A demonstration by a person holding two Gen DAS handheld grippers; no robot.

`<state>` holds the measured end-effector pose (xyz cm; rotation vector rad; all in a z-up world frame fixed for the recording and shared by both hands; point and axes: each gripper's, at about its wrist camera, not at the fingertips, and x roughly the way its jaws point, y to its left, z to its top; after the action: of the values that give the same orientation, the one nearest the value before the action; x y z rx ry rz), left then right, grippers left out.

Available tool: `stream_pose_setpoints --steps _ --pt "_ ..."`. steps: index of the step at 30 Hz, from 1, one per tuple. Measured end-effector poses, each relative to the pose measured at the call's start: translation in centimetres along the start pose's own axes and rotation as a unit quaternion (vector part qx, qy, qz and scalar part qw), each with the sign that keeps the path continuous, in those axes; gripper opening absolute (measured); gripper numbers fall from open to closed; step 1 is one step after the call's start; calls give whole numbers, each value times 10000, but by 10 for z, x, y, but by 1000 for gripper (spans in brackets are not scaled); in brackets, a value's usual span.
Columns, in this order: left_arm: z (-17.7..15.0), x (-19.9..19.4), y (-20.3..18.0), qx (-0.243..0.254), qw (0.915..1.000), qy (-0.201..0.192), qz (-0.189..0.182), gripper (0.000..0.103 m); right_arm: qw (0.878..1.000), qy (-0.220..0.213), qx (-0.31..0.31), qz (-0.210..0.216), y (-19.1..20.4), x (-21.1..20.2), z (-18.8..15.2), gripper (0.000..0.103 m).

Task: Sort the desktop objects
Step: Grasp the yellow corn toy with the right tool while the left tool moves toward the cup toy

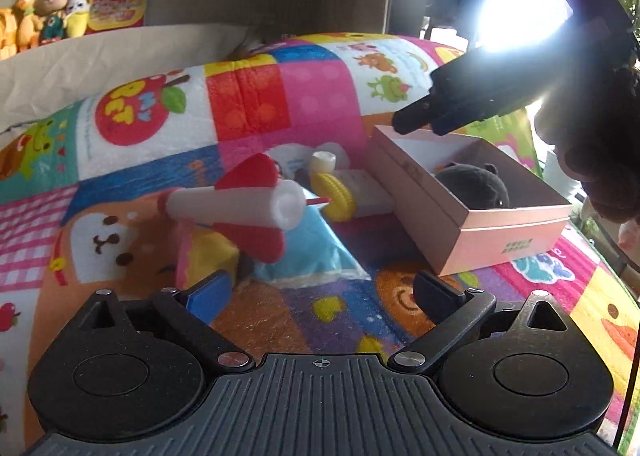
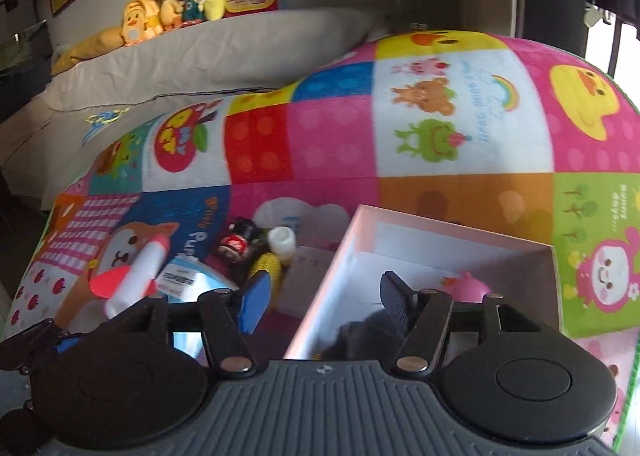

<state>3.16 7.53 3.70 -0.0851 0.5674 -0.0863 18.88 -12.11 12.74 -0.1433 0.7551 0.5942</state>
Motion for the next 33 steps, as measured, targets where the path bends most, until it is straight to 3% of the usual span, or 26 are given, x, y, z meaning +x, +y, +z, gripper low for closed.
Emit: stream_pose_setpoints --steps 2,4,10,11,13,18,21,24,28,33 --pt "-2 -2 6 -58 9999 20 104 100 9997 234 5 106 16 22 8 46" --pt "-4 -6 12 -159 9998 12 108 100 9984 546 122 74 31 51 15 46" --pt "-9 -18 18 -183 9998 -85 65 101 9913 1074 -361 -672 57 118 15 45" --pt "-10 -18 19 -204 9997 -86 78 101 9908 1136 -321 -663 56 121 13 35" --pt "-10 -18 23 -285 9995 -59 97 101 9917 1045 -447 -597 58 113 9 26" --pt "-6 -19 31 -515 9985 -131 138 101 9959 668 -590 -142 58 46 -14 25" --pt "0 -20 32 -615 9978 -207 169 101 9974 572 -360 268 47 -1 -36 25" --pt "4 -20 24 -598 9979 -222 97 101 9981 443 -78 423 30 -43 -63 25" --pt "8 -20 6 -294 9992 -287 -6 101 9988 370 286 138 3 -68 -104 25" --pt "11 -20 13 -262 9954 -520 754 101 9968 -27 687 -399 -27 -77 -147 26"
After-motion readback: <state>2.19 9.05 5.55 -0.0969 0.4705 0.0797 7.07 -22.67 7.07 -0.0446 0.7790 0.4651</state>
